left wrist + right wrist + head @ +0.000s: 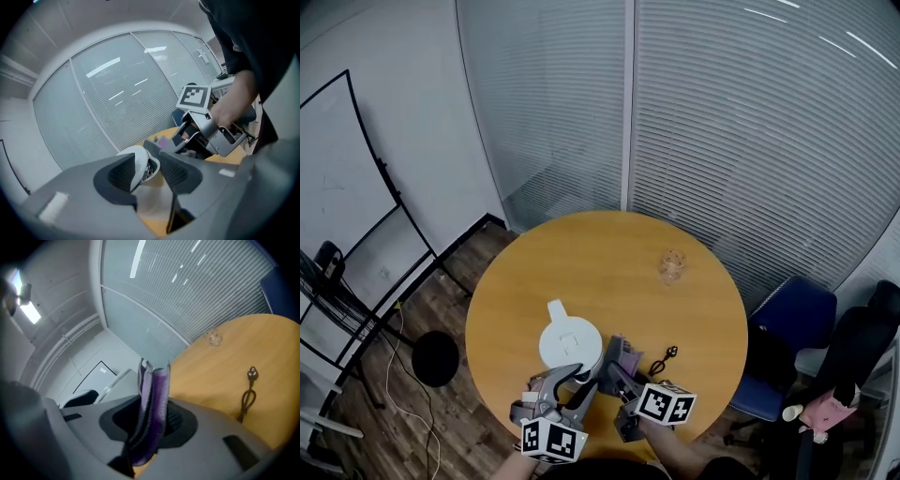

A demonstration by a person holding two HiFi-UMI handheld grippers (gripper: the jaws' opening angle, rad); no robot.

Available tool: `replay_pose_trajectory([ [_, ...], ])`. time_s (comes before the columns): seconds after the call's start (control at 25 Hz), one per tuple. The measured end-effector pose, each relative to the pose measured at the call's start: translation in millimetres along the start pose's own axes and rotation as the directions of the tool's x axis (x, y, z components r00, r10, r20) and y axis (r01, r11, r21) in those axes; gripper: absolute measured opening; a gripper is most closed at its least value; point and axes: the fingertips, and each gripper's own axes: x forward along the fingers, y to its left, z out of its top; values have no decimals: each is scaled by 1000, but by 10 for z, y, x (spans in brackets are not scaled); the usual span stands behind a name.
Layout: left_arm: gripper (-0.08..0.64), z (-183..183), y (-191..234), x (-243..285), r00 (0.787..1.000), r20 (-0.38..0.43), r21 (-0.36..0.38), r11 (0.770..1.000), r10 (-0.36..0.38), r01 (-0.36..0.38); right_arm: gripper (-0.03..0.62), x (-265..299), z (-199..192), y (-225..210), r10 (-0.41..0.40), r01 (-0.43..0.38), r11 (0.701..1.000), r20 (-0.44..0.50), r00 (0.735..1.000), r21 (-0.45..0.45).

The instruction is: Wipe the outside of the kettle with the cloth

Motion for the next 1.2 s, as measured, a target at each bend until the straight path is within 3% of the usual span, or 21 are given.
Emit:
replay_pose_trajectory([
  [0.32, 173, 0, -12, -51, 1000, -1, 10, 1000, -16, 16, 101, 252, -611, -815, -181, 185, 982, -126, 975, 24],
  [0.64, 167, -4, 1, -123, 1000, -14, 38, 999, -17, 18, 100, 363, -978, -1174, -287, 299, 954, -211, 935, 27],
  [0.88, 159, -38, 0, -256, 1000, -25, 46, 999, -17, 18, 100, 244, -875, -986, -260, 265, 964, -190, 947, 3],
  [1.08, 149, -130, 6, -405, 999, -33, 84, 996, -18, 21, 100, 119, -404, -408, -132, 132, 991, -74, 988, -10],
  [1.2, 146, -175, 10, -486, 999, -39, 73, 997, -1, 4, 100, 9, -150, -42, -41, 41, 999, -8, 999, 1],
])
